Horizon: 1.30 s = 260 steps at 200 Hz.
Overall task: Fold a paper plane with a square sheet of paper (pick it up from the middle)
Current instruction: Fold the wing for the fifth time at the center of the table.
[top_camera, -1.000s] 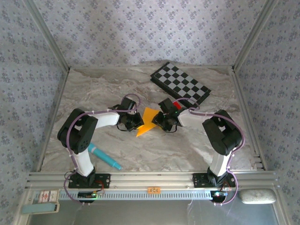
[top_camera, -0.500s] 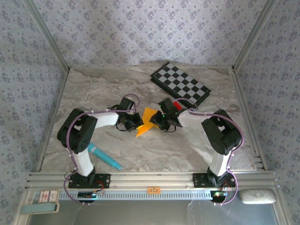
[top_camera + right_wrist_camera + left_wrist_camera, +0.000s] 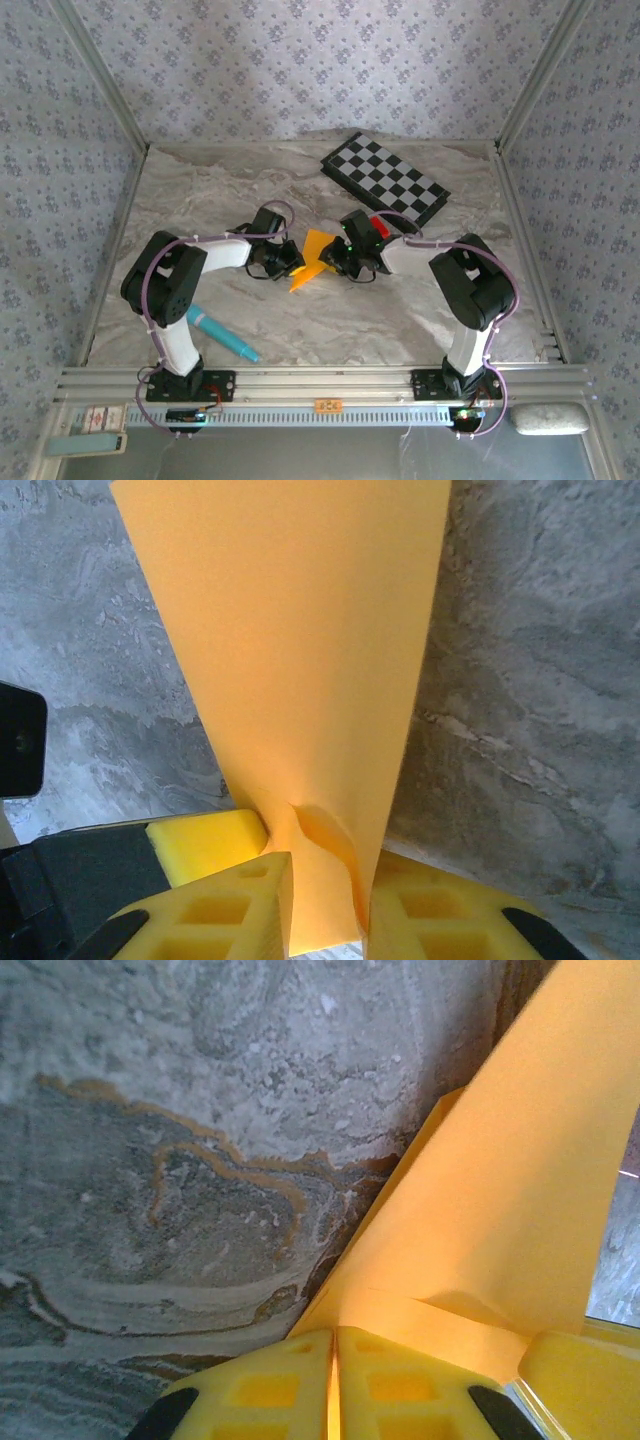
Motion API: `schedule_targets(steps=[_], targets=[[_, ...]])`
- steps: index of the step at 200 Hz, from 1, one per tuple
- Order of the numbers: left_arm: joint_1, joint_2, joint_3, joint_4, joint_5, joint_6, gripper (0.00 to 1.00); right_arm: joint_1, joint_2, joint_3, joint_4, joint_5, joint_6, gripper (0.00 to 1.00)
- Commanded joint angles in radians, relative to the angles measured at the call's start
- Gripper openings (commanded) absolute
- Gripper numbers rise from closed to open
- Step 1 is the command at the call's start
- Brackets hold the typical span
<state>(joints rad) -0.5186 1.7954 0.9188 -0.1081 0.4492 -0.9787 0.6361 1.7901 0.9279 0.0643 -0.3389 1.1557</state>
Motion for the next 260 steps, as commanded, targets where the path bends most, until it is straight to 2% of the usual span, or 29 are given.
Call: schedule_targets(steps=[1, 33, 56, 84, 113, 133, 154, 194, 221, 260], targets=[[0.012, 0.007, -0.023, -0.054, -0.012, -0.001, 0.11, -0.009, 0.006, -0.017, 0.03, -0.013, -0.013, 0.21], [0.018, -0.019, -0.007, -0.055, -0.011, 0.022, 0.14, -0.015, -0.025, -0.031, 0.028, 0.013, -0.012, 0.07], [0.017, -0.066, 0.007, -0.065, -0.031, 0.074, 0.21, -0.014, -0.062, -0.034, 0.026, 0.04, -0.018, 0.02], [0.01, -0.152, -0.004, -0.046, -0.075, 0.178, 0.36, -0.015, -0.114, -0.032, -0.006, 0.078, -0.013, 0.0], [-0.028, -0.248, -0.038, -0.019, -0.17, 0.379, 0.58, -0.019, -0.152, -0.029, -0.037, 0.102, 0.009, 0.0], [-0.046, -0.292, -0.089, 0.069, -0.19, 0.485, 0.72, -0.022, -0.162, -0.026, -0.054, 0.103, 0.028, 0.0], [-0.07, -0.323, -0.157, 0.184, -0.208, 0.585, 0.8, -0.028, -0.169, -0.025, -0.06, 0.097, 0.051, 0.0], [-0.134, -0.349, -0.237, 0.326, -0.271, 0.767, 0.82, -0.042, -0.173, -0.024, -0.078, 0.075, 0.081, 0.0], [-0.166, -0.327, -0.24, 0.346, -0.291, 0.86, 0.82, -0.048, -0.169, -0.023, -0.07, 0.056, 0.109, 0.01], [-0.219, -0.291, -0.266, 0.438, -0.313, 1.008, 0.79, -0.057, -0.164, -0.018, -0.063, 0.026, 0.143, 0.01]])
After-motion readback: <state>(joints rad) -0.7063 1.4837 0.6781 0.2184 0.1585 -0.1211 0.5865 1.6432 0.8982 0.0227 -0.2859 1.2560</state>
